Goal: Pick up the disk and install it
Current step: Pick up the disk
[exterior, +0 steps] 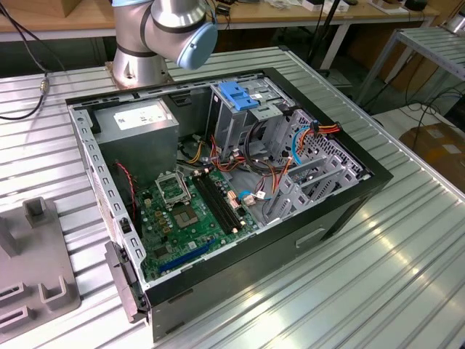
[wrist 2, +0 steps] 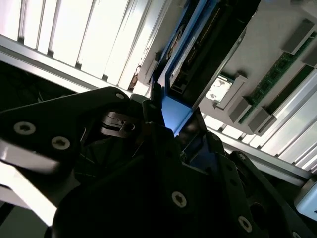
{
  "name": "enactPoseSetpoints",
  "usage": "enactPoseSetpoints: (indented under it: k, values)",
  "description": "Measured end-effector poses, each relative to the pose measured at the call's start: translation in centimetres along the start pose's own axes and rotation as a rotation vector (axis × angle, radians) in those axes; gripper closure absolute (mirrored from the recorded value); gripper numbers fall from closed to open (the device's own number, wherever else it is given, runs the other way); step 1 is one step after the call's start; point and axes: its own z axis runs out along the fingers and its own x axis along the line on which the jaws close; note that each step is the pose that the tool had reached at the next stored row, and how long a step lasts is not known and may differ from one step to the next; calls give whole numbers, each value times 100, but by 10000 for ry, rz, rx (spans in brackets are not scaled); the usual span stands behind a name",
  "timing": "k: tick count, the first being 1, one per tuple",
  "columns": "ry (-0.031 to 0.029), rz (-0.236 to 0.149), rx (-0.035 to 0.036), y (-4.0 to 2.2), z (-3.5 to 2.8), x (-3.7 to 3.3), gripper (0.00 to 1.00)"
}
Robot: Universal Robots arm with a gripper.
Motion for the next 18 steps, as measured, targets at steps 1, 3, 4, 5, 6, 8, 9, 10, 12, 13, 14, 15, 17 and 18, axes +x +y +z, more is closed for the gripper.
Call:
enactPoseSetpoints:
  k: [1,3,4,5,6,8,9,10,12,13,14,15,17,18]
  values:
    - [0,0,0,0,4,0,61]
    - [-1,0,2,0,20,0,61]
    - [-1,0,1,0,28,0,61]
    - [-1,-1,2,0,42,0,61]
    - [0,0,1,0,58,0,61]
    - [0,0,0,0,73,-1,61]
    - [0,0,1,0,83,-1,61]
    - [-1,0,2,0,91,0,61]
    - [1,0,-2,0,98,0,61]
    - [1,-1,-2,0,100,0,61]
    - [0,0,0,0,103,0,61]
    - [0,0,0,0,106,0,61]
    - [0,0,0,0,110,-1,61]
    - [0,0,0,0,111,-1,61]
